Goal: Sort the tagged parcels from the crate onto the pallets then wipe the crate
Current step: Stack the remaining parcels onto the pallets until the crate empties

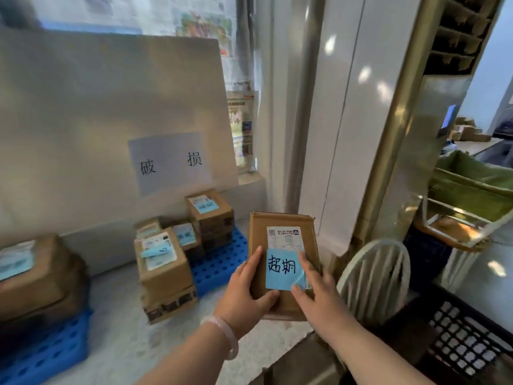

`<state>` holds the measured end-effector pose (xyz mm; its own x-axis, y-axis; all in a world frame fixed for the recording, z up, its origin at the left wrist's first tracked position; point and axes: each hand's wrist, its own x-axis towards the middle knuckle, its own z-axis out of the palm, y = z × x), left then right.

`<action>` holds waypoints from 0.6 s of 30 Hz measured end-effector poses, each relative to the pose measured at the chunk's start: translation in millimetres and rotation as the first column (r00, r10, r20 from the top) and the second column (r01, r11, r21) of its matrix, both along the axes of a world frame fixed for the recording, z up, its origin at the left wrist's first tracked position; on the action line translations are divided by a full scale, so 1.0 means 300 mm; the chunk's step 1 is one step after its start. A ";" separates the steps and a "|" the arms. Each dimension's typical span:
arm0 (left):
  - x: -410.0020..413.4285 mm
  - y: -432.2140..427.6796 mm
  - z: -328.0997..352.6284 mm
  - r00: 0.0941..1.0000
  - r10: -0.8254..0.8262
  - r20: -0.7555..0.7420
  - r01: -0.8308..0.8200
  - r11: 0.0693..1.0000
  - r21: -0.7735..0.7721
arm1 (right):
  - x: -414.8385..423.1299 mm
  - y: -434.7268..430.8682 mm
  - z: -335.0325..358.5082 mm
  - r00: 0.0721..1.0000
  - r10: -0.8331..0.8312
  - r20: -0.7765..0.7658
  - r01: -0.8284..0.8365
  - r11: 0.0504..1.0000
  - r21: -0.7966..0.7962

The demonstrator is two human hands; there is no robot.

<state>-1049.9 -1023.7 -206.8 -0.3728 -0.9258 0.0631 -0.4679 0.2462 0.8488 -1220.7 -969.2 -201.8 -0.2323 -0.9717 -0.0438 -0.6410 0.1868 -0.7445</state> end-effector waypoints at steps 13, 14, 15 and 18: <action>0.875 0.069 -0.045 0.925 0.381 0.012 -0.381 0.923 0.046 | 0.863 -0.134 -0.074 0.929 0.368 0.046 -0.366 0.930 -0.043; 0.917 0.076 -0.046 0.912 0.411 0.017 -0.411 0.910 0.046 | 0.906 -0.143 -0.074 0.920 0.391 0.040 -0.389 0.920 -0.045; 0.955 0.082 -0.047 0.898 0.439 0.021 -0.439 0.897 0.048 | 0.946 -0.151 -0.070 0.910 0.412 0.034 -0.411 0.911 -0.044; 1.055 0.105 -0.058 0.857 0.514 0.027 -0.515 0.856 0.054 | 1.051 -0.173 -0.068 0.876 0.482 0.019 -0.482 0.876 -0.009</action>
<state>-733.5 -992.1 -224.3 0.1573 -0.9875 0.0030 -0.5244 -0.0809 0.8476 -905.5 -1021.2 -222.3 0.2660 -0.9632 -0.0390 -0.6360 -0.1450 -0.7579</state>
